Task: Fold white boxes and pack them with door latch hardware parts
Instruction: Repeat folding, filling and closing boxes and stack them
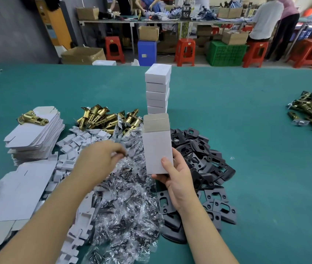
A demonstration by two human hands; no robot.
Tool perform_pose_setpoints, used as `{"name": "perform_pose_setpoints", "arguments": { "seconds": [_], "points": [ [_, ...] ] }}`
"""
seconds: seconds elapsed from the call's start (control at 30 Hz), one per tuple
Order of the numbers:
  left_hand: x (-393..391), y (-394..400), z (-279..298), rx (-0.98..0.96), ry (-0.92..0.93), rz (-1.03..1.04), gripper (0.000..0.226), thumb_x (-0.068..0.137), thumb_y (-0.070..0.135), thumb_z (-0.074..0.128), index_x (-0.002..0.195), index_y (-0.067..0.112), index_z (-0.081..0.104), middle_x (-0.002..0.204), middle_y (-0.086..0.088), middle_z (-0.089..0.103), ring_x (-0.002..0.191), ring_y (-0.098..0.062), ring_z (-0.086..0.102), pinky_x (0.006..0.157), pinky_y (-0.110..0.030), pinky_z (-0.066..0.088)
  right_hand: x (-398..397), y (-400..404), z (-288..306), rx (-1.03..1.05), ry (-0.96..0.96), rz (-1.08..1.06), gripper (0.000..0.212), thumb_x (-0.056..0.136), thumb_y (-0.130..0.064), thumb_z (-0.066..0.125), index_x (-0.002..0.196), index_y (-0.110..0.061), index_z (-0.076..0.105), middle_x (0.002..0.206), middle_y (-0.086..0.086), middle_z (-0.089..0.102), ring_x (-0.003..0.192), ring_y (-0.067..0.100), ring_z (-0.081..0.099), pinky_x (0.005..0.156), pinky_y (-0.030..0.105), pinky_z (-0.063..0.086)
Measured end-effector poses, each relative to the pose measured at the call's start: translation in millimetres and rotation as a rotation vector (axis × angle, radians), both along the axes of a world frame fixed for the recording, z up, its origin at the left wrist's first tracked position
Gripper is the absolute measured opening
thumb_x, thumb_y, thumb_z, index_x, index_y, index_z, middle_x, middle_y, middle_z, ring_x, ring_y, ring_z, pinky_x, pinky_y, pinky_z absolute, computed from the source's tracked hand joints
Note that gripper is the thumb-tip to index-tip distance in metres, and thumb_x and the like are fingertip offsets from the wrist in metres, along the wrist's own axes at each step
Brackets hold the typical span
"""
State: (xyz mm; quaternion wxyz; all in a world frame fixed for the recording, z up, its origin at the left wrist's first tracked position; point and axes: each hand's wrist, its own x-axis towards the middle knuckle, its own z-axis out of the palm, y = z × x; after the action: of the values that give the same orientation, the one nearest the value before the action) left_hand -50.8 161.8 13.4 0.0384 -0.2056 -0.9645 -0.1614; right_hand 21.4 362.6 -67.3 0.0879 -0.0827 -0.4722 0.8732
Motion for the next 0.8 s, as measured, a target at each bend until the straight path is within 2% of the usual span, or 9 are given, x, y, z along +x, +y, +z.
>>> {"name": "perform_pose_setpoints", "arguments": {
  "seconds": [0.1,0.17,0.2,0.27,0.37,0.53,0.63,0.73,0.8],
  "points": [
    [-3,-3,37,0.366,0.163,0.000,0.014,0.089,0.029,0.068,0.102,0.030,0.076,0.079,0.021,0.066,0.050,-0.002,0.052,0.047,-0.014,0.041,1,-1,2,0.066,0.008,0.018,0.043,0.091,-0.022,0.071,0.133,-0.025,0.060,0.124,0.005,0.071,0.103,0.025,0.073,0.070,0.034,0.061],
    [-1,6,63,0.519,0.253,-0.059,0.014,0.088,0.025,0.074,0.101,0.029,0.078,0.080,0.024,0.067,0.061,-0.001,0.059,0.054,-0.009,0.042,1,-2,3,0.092,0.020,0.043,0.049,0.089,-0.025,0.071,0.136,-0.025,0.058,0.126,0.006,0.070,0.107,0.029,0.072,0.070,0.033,0.061],
    [-1,12,71,0.524,0.272,-0.083,0.013,0.088,0.023,0.077,0.100,0.027,0.080,0.080,0.023,0.068,0.067,-0.002,0.061,0.059,-0.009,0.043,2,-2,3,0.100,0.027,0.054,0.050,0.089,-0.025,0.072,0.137,-0.024,0.058,0.127,0.006,0.070,0.108,0.030,0.072,0.070,0.033,0.062],
    [-3,28,80,0.429,0.262,-0.115,0.010,0.088,0.022,0.078,0.098,0.024,0.082,0.082,0.013,0.073,0.072,-0.009,0.064,0.069,-0.021,0.049,3,-3,3,0.111,0.038,0.070,0.048,0.090,-0.024,0.072,0.136,-0.025,0.059,0.127,0.006,0.070,0.108,0.030,0.071,0.071,0.033,0.061],
    [-7,48,84,0.182,0.176,-0.101,0.012,0.093,0.028,0.072,0.101,0.031,0.080,0.095,0.005,0.077,0.087,-0.022,0.066,0.078,-0.036,0.054,3,-3,3,0.110,0.046,0.082,0.047,0.090,-0.024,0.072,0.136,-0.025,0.060,0.126,0.006,0.070,0.108,0.028,0.071,0.071,0.033,0.061],
    [-3,65,78,-0.069,0.139,-0.078,0.020,0.099,0.032,0.061,0.106,0.043,0.077,0.106,0.010,0.076,0.101,-0.021,0.065,0.082,-0.037,0.055,3,-3,5,0.096,0.044,0.080,0.047,0.091,-0.024,0.072,0.137,-0.025,0.060,0.127,0.009,0.069,0.108,0.029,0.070,0.071,0.034,0.061],
    [-4,67,78,-0.117,0.065,-0.096,0.025,0.102,0.031,0.056,0.111,0.043,0.075,0.110,0.009,0.075,0.105,-0.022,0.065,0.085,-0.037,0.055,4,-3,5,0.085,0.045,0.085,0.049,0.090,-0.024,0.072,0.137,-0.023,0.059,0.128,0.011,0.068,0.107,0.028,0.070,0.071,0.034,0.061],
    [-5,61,79,-0.045,0.006,-0.157,0.027,0.103,0.025,0.055,0.116,0.036,0.075,0.116,0.006,0.074,0.110,-0.022,0.064,0.093,-0.040,0.053,4,-3,7,0.062,0.043,0.083,0.048,0.090,-0.023,0.071,0.137,-0.023,0.059,0.128,0.012,0.068,0.106,0.029,0.070,0.069,0.033,0.061],
    [-5,57,77,0.073,0.033,-0.188,0.025,0.103,0.021,0.057,0.117,0.030,0.075,0.108,0.009,0.075,0.101,-0.008,0.066,0.089,-0.033,0.054,4,-2,8,0.030,0.047,0.081,0.047,0.091,-0.021,0.071,0.136,-0.023,0.059,0.129,0.013,0.067,0.105,0.029,0.070,0.068,0.033,0.060]
  ]
}}
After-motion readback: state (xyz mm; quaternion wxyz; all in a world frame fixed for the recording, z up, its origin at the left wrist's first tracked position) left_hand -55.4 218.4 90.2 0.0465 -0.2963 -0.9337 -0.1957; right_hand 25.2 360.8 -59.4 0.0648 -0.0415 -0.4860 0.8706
